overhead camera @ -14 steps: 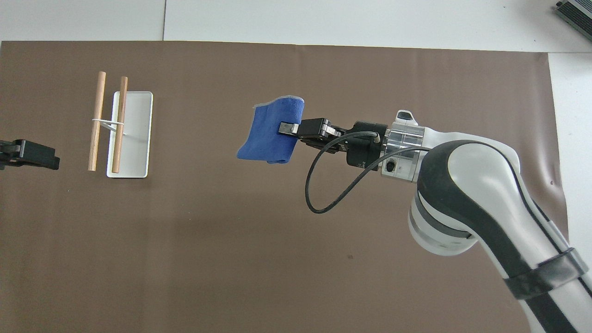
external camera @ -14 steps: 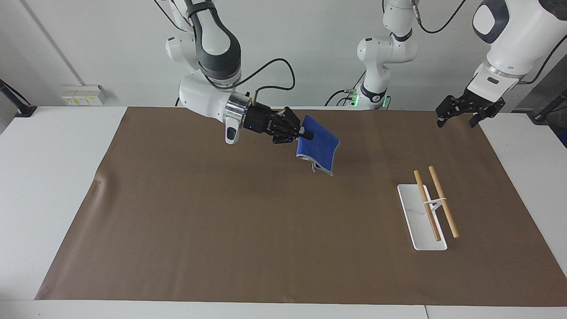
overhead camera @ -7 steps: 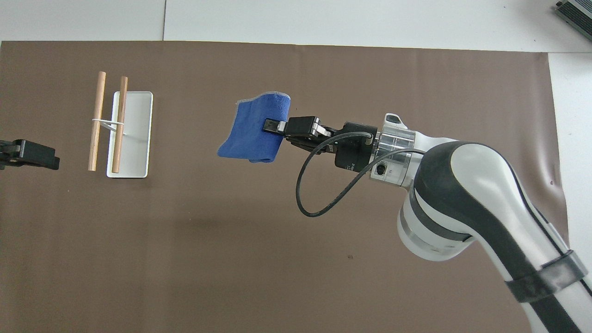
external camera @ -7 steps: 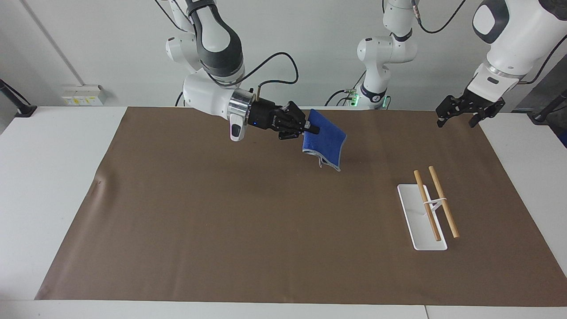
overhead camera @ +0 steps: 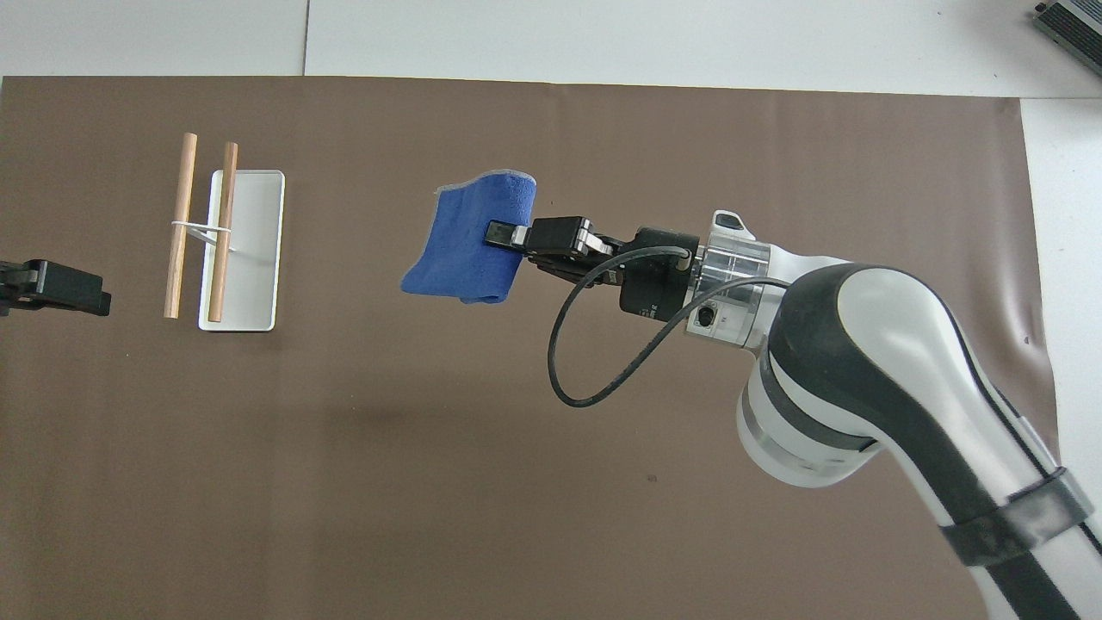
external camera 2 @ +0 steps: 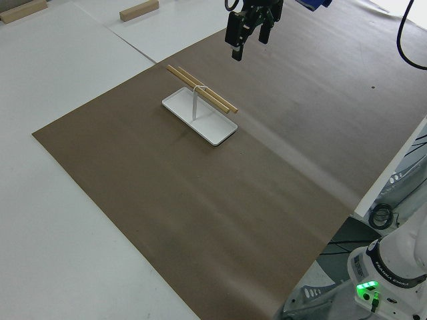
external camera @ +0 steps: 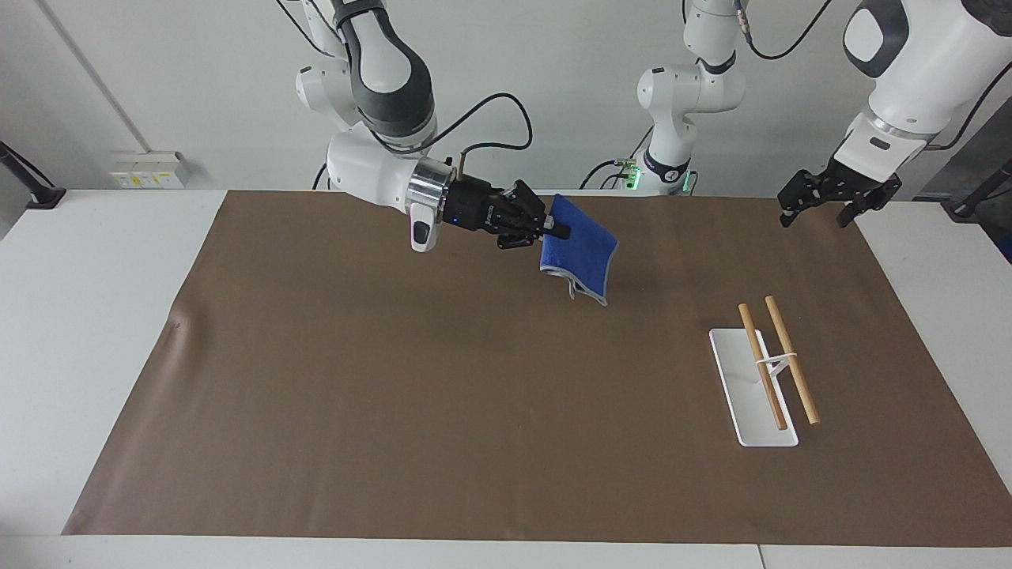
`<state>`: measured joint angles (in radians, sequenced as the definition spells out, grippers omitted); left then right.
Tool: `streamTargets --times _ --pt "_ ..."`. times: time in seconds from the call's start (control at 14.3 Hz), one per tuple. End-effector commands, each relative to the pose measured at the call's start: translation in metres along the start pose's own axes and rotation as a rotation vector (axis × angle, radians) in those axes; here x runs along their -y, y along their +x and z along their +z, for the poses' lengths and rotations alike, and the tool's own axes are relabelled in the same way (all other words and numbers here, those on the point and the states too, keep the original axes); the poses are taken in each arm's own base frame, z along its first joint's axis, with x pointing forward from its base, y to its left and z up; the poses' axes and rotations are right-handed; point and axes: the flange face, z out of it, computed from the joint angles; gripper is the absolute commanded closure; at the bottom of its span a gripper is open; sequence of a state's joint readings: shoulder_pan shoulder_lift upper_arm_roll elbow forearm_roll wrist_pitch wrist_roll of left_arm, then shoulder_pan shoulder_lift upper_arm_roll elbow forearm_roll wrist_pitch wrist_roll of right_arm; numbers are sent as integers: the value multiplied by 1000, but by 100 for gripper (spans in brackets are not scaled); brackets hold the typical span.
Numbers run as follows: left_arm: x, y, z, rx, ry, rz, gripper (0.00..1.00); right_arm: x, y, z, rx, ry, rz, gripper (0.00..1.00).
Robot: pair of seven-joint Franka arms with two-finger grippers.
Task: Right arm passes towel to left arm to hang
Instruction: 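Hold the raised blue towel still with the right gripper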
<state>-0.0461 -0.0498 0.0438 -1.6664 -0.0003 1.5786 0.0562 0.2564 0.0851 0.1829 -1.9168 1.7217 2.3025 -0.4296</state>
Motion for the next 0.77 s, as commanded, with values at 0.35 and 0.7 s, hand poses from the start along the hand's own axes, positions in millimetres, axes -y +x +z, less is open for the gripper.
streamTargets --times 0.35,0.7 --pt "2 -5 -3 0 13 6 0 1 2 3 -13 22 -19 100" --pt "2 -5 -3 0 13 6 0 4 4 2 -17 27 -22 100"
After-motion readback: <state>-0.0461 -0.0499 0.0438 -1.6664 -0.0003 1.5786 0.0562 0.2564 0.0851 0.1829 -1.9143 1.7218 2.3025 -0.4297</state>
